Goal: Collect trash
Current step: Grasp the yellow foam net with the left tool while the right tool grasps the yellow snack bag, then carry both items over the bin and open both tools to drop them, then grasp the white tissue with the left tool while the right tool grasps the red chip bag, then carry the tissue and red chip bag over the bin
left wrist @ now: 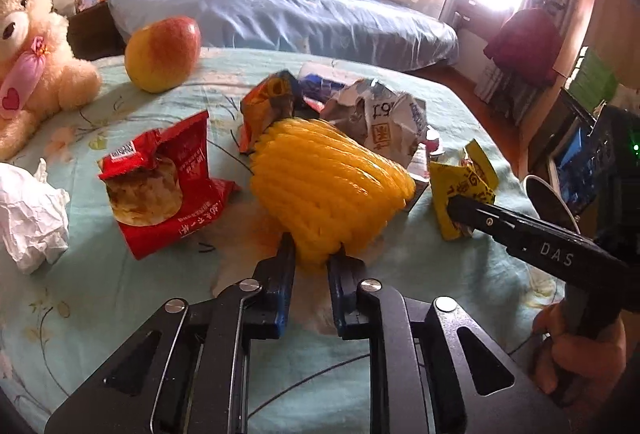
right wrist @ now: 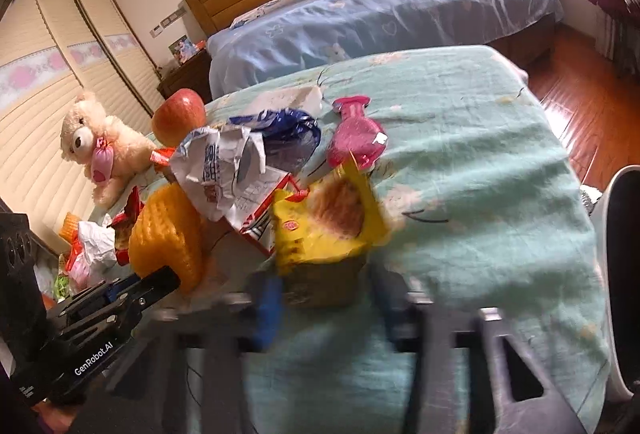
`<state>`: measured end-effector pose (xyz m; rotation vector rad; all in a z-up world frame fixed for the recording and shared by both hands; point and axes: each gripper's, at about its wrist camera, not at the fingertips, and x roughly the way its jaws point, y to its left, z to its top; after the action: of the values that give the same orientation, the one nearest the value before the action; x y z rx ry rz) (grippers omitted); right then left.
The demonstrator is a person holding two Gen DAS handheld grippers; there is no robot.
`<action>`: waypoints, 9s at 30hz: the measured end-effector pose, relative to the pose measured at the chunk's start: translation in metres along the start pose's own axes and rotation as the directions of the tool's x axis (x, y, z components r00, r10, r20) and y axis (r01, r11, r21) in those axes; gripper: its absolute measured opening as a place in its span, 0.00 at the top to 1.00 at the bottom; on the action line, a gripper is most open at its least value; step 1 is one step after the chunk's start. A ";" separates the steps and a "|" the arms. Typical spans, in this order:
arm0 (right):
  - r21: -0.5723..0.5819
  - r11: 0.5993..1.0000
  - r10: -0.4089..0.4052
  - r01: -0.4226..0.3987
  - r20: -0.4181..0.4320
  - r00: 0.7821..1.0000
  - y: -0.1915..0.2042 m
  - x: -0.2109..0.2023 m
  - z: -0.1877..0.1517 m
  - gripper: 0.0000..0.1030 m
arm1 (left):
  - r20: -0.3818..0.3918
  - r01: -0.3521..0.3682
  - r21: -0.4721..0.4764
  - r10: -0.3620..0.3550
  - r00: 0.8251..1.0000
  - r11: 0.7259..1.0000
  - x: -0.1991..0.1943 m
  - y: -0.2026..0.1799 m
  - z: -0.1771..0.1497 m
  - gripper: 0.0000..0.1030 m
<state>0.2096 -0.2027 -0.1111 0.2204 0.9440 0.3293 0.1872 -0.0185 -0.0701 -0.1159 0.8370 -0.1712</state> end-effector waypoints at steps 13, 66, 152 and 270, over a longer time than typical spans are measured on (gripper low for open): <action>-0.006 1.000 -0.006 0.006 0.043 0.999 -0.006 -0.039 -0.020 0.76 | -0.005 0.082 0.047 -0.082 0.997 0.995 -0.022 -0.033 -0.020 0.88; 0.230 0.944 -0.278 0.236 0.167 0.946 -0.158 -0.162 -0.061 0.76 | -0.108 0.296 0.386 -0.276 0.955 0.873 -0.003 -0.239 -0.019 0.88; -0.087 0.994 0.062 -0.061 0.011 0.998 0.050 -0.042 -0.041 0.16 | 0.032 -0.104 -0.136 0.109 0.994 0.985 -0.061 0.055 -0.046 0.37; 0.259 0.935 -0.291 0.244 0.160 0.943 -0.161 -0.159 -0.064 0.82 | -0.112 0.340 0.356 -0.322 0.940 0.870 -0.015 -0.220 -0.010 0.92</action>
<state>0.0994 -0.4081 -0.0804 0.3310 0.8040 -0.0597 0.1467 -0.2318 -0.0283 0.1036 0.8152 -0.6568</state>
